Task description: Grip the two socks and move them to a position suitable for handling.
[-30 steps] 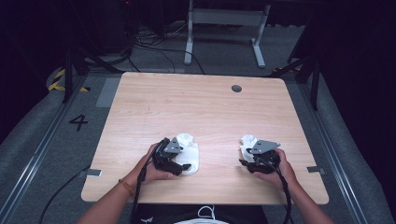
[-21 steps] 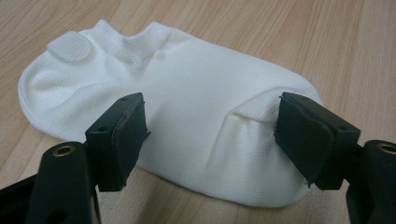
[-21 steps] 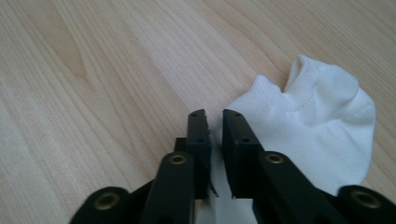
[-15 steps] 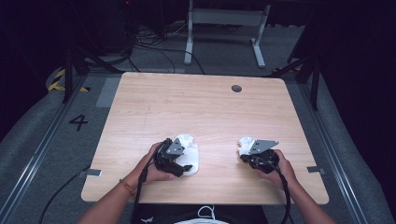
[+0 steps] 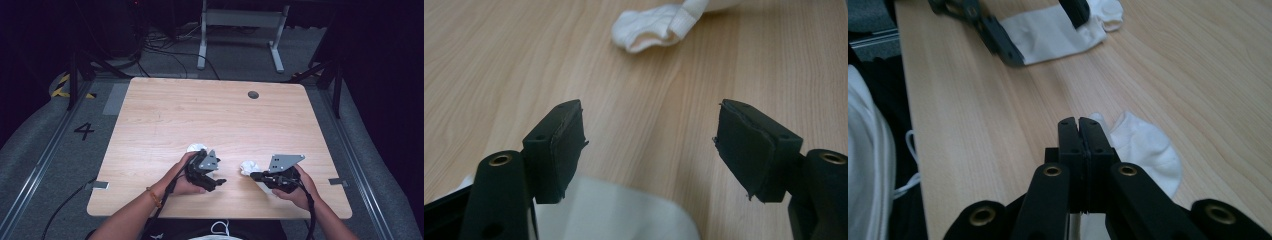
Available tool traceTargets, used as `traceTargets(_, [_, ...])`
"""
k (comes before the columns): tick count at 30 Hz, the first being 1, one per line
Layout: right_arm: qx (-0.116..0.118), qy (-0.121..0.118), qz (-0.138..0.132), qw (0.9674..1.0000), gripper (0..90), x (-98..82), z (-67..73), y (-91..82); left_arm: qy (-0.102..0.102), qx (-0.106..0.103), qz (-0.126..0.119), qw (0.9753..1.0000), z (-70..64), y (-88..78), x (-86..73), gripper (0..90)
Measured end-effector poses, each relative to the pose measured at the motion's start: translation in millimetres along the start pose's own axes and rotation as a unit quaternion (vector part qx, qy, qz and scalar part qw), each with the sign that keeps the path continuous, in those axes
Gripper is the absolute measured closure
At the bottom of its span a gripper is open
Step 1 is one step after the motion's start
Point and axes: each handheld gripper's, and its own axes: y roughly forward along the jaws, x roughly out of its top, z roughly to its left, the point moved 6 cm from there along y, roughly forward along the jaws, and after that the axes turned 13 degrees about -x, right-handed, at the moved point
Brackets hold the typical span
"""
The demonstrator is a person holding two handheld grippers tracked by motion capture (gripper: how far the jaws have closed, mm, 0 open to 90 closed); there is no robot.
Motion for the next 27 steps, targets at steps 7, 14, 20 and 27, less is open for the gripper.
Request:
traceTargets(7, [0.023, -0.021, -0.031, 0.9991, 90.0, 17.8, 19.9, -11.0, 0.013, -0.018, 0.009, 0.9997, -5.6, 27.0, 20.1, 29.8])
traceTargets(14, [0.055, 0.002, -0.065, 0.9964, 90.0, 20.6, 20.5, -22.8, 0.023, -0.038, 0.044, 0.9980, -7.8, 38.5, 15.0, 49.9])
traceTargets(20, [0.038, 0.042, -0.066, 0.9962, 90.0, 10.3, 1.2, -22.0, 0.022, -0.061, 0.045, 0.9969, -5.7, 35.0, 10.4, 71.6])
traceTargets(27, [-0.027, 0.075, -0.039, 0.9961, 90.0, -11.5, -29.2, -11.8, -0.005, -0.052, 0.032, 0.9981, 5.3, 25.2, 10.4, 75.6])
